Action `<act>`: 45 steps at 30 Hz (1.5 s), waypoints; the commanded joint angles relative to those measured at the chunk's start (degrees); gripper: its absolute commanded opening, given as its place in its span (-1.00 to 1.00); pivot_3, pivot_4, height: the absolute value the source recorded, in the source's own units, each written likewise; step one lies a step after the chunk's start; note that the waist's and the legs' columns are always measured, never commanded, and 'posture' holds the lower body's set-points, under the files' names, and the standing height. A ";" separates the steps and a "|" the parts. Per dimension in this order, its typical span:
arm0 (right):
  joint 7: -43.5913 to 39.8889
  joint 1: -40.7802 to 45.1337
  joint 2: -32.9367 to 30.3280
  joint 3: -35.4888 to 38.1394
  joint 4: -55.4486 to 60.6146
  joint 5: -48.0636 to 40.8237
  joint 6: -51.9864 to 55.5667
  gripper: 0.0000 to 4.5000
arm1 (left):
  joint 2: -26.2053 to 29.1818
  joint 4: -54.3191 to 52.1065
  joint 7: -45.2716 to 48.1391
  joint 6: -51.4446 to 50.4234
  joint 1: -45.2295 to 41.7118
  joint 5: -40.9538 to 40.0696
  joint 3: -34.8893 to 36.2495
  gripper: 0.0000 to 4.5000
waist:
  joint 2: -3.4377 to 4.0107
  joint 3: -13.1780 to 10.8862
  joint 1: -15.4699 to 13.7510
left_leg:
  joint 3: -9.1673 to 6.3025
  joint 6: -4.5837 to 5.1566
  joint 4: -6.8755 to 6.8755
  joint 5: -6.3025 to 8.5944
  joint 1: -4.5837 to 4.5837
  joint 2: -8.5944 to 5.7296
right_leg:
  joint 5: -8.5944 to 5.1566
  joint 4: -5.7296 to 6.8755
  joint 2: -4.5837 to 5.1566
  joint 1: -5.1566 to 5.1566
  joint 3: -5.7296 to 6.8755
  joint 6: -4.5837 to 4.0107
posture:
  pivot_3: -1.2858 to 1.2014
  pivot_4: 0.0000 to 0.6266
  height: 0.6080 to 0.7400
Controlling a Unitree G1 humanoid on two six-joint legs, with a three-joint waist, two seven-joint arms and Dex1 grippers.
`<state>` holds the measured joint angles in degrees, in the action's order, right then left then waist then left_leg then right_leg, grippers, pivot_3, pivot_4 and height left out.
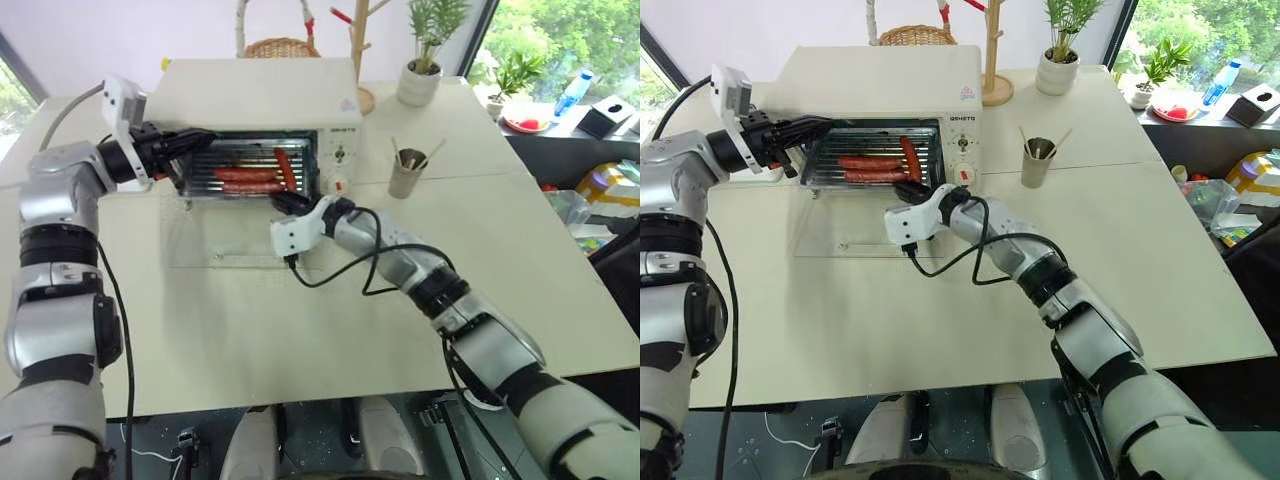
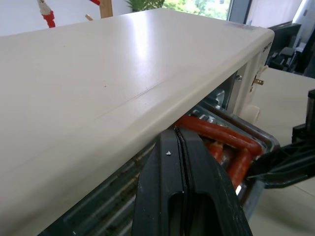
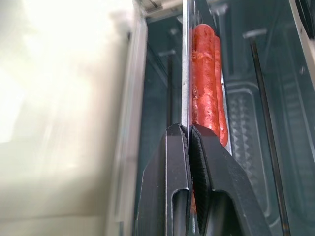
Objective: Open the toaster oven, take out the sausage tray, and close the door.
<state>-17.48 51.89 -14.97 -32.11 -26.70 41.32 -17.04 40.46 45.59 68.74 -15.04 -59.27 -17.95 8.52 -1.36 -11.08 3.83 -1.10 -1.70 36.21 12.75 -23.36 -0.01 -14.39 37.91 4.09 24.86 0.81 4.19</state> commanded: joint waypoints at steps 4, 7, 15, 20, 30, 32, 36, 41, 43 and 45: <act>-2.16 -3.02 -3.03 2.08 11.68 -1.24 -1.24 -0.98 | 1.79 -1.89 2.09 -2.57 -2.01 -1.46 1.27 -1.00 | -0.01 0.00 -0.21 | 0.05 0.00 0.02 0.00 -0.01 -0.01 | 0.00 -0.01 0.00 -0.01 0.00 0.00 | 0.03 -0.52 1.00; -2.73 -4.59 -4.55 2.85 14.77 -1.54 -1.39 -0.98 | 2.23 -3.01 3.55 -4.98 -1.90 -2.42 1.67 -1.00 | -0.03 -0.01 -0.58 | 0.06 0.00 0.02 0.00 -0.03 -0.01 | 0.00 -0.03 0.00 -0.01 0.01 0.00 | 0.03 -0.52 1.00; -2.63 -8.98 -8.18 4.38 20.40 -2.15 -3.69 -0.98 | 3.77 -5.83 5.33 -9.32 -0.59 -4.41 2.33 -1.00 | -0.08 -0.03 -1.50 | 0.05 0.00 0.04 0.00 -0.07 -0.03 | 0.00 -0.14 0.01 -0.05 0.01 0.00 | 0.03 -0.52 1.00; -3.12 -9.70 -9.15 4.86 21.14 -2.57 -4.06 -0.98 | 3.60 -5.72 4.22 -8.94 -0.40 -4.03 2.39 -1.00 | -0.10 -0.02 -1.44 | 0.03 0.00 0.11 0.00 -0.03 -0.04 | 0.00 -0.13 0.01 -0.12 0.01 0.01 | 0.03 -0.52 1.00; -8.60 -15.05 -11.24 6.68 27.13 -7.98 -4.71 -0.98 | 4.88 -5.12 4.64 -10.68 -1.00 -4.93 2.67 -1.00 | -0.13 -0.01 -1.42 | 0.03 0.01 0.13 0.00 -0.03 -0.03 | 0.00 -0.11 0.01 -0.13 0.02 0.01 | 0.03 -0.52 1.00; -9.28 -15.84 -11.97 7.19 28.03 -8.73 -5.11 -0.98 | 6.26 -7.02 5.80 -12.29 0.40 -5.43 2.70 -1.00 | -0.13 -0.01 -1.27 | 0.03 0.01 0.14 0.00 -0.03 -0.03 | 0.00 -0.11 0.01 -0.13 0.02 0.01 | 0.03 -0.52 1.00; -11.06 -17.34 -14.50 7.76 29.49 -11.53 -8.68 -1.00 | 10.47 -11.34 7.70 -20.53 3.66 -8.56 4.60 -0.77 | -0.13 -0.01 -1.22 | 0.02 0.01 0.12 0.00 -0.01 -0.02 | 0.00 -0.09 -0.01 -0.13 0.01 0.01 | 0.03 -0.52 1.00; -11.42 -19.23 -18.47 8.71 29.91 -13.59 -14.80 -1.00 | 16.43 -18.73 7.17 -35.80 11.95 -15.79 10.09 0.23 | -0.14 -0.02 -1.26 | 0.02 0.01 0.12 0.00 0.00 0.01 | -0.01 -0.11 -0.02 -0.14 0.01 0.01 | 0.03 -0.52 1.00; -11.47 -19.85 -19.66 9.21 29.75 -14.64 -17.21 -1.00 | 17.88 -22.80 6.56 -41.65 17.90 -18.95 12.95 0.69 | -0.14 -0.02 -1.30 | 0.01 0.01 0.13 0.00 0.02 0.02 | -0.01 -0.11 -0.02 -0.17 0.01 0.01 | 0.03 -0.52 1.00; -11.42 -20.65 -20.91 9.49 29.63 -15.68 -20.23 -1.00 | 18.39 -29.89 6.24 -47.39 27.96 -22.58 16.80 0.99 | -0.14 -0.01 -1.25 | -0.02 0.01 0.13 0.00 0.07 0.05 | -0.01 -0.11 0.02 -0.23 -0.01 0.01 | 0.03 -0.52 1.00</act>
<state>-29.61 31.21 -35.14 -25.05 0.63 27.94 -34.26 58.12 20.64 75.13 -57.73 -35.08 -37.03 21.99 -1.49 -11.09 2.58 -1.16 -1.68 36.31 12.76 -23.23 0.08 -14.40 37.79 4.12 24.61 0.74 4.20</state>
